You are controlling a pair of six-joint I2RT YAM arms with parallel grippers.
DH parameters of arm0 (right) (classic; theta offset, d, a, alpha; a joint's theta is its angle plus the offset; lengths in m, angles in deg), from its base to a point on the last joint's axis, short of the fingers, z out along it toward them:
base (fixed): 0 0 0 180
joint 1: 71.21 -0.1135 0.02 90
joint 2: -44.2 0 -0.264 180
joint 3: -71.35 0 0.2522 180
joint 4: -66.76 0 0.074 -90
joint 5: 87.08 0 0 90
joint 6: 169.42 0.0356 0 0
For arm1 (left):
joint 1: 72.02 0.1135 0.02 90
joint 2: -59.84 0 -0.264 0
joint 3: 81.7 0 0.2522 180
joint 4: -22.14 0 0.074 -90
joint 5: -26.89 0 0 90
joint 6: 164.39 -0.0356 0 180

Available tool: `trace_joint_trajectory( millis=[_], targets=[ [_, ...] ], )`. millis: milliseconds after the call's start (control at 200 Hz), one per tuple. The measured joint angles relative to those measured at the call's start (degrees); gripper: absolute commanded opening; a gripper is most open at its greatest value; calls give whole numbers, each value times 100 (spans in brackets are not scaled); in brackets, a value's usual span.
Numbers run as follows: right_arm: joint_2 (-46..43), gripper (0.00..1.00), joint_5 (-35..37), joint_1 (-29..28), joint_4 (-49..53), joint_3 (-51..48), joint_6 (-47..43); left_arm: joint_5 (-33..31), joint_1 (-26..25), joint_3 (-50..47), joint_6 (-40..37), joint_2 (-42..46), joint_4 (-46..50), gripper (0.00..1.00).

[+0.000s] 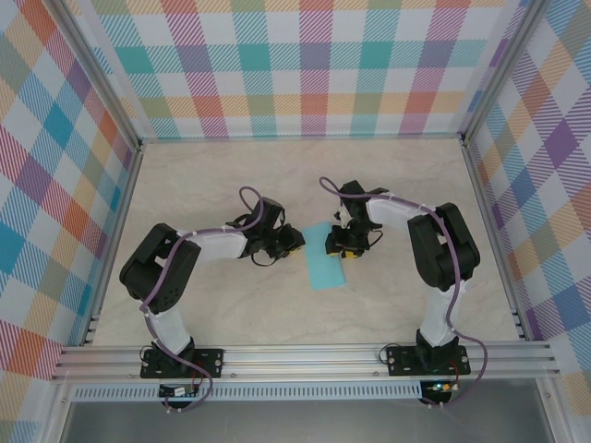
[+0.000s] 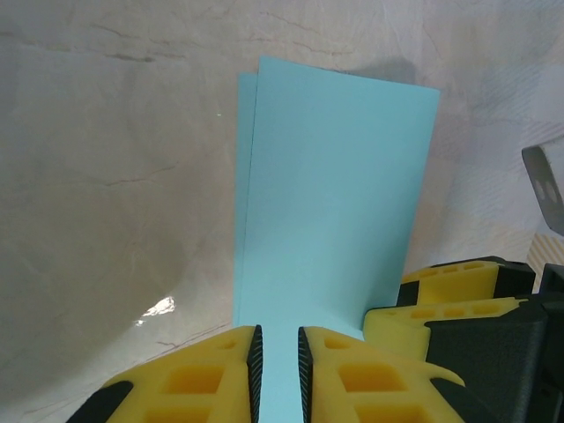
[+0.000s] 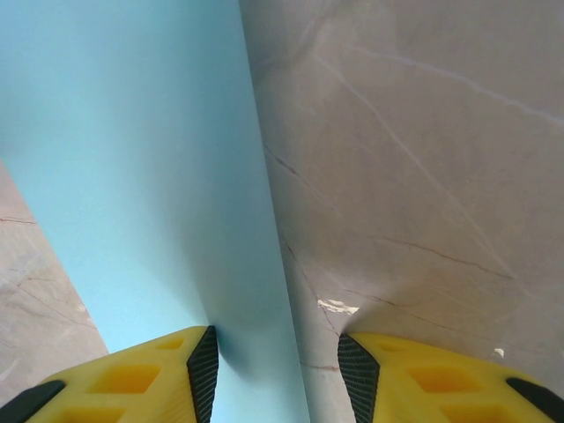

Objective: Fold a paper plane with a square sheet of paper (pick it up from the middle)
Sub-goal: First fold in half a square sheet of paper at the center of the table, then hold the square sheet of paper at the center of the table.

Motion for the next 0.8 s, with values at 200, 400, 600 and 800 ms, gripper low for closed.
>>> trace_joint_trajectory(
  millis=[200, 400, 600, 800],
  targets=[
    [0, 44, 0, 2, 22, 0, -151, 90, -57, 127, 0, -118, 0, 20],
    [20, 44, 0, 2, 55, 24, -245, 114, -94, 173, 0, -146, -2, 20],
    [63, 46, -4, 2, 114, 85, -254, 111, -116, 210, 0, -212, 2, 19],
    [103, 47, -37, 2, 168, 136, -251, 114, -125, 249, 0, -214, 0, 19]
  ],
)
